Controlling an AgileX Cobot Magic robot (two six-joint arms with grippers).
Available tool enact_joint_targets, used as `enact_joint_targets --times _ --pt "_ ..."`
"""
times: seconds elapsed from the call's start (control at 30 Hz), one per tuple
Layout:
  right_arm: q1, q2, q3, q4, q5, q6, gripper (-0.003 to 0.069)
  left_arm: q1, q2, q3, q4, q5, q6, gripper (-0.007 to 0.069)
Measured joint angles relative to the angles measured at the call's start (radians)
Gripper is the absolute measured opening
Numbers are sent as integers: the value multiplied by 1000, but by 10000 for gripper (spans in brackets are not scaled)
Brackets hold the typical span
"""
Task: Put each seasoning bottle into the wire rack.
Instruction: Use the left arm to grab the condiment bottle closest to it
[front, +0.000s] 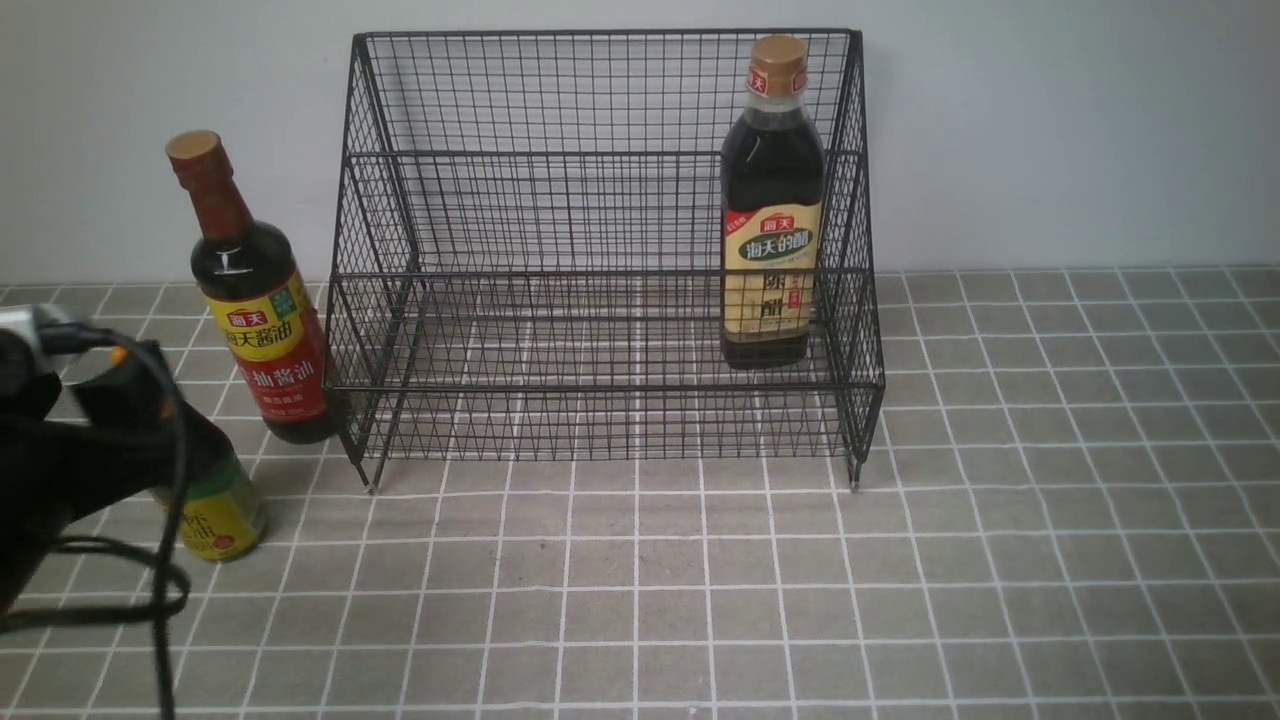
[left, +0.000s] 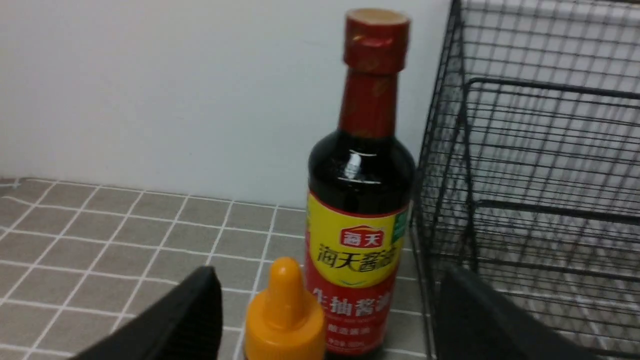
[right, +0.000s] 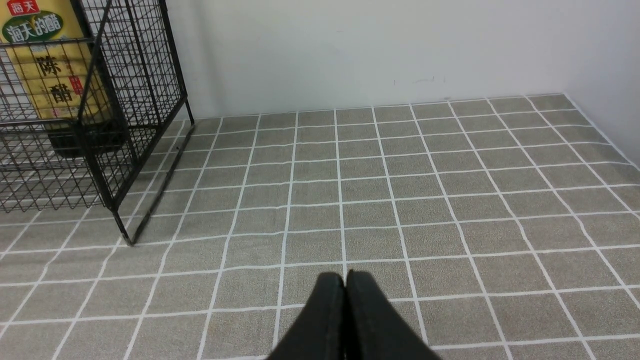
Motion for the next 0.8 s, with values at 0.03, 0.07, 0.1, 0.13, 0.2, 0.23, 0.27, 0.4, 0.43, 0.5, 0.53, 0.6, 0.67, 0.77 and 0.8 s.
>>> enact_joint_targets --times 0.03,0.07,0.1,0.13,0.2,0.23,0.27,0.4,0.43,0.5,0.53,0.6,0.67,0.77,0.8 --pt "0 0 0 0 0 0 -12 0 24 -1 -16 -23 8 553" --pt "0 0 0 0 0 0 -12 0 55 -1 -31 -54 17 563" --pt "0 0 0 0 0 0 -12 0 95 -2 -55 -96 29 575" --pt "0 0 0 0 0 0 -12 0 128 -3 -64 -131 31 578" --pt "0 0 0 0 0 0 -12 0 201 -4 -80 -209 37 582" --pt "0 0 0 0 0 0 -12 0 226 -5 -82 -233 38 582" --pt "0 0 0 0 0 0 -12 0 283 -5 -86 -293 38 584" --pt "0 0 0 0 0 0 -12 0 412 -6 -83 -391 22 534" --pt "0 0 0 0 0 0 -12 0 425 -6 -75 -406 20 491" --pt "0 0 0 0 0 0 -12 0 429 -6 -55 -419 20 389" --pt "0 0 0 0 0 0 -12 0 423 -6 -39 -423 20 290" --pt "0 0 0 0 0 0 -12 0 401 -6 -24 -399 20 284" --pt "0 0 0 0 0 0 -12 0 358 -6 0 -356 20 288" --pt "0 0 0 0 0 0 -12 0 258 -5 42 -263 17 288" --pt "0 0 0 0 0 0 -12 0 222 -5 50 -228 15 288"
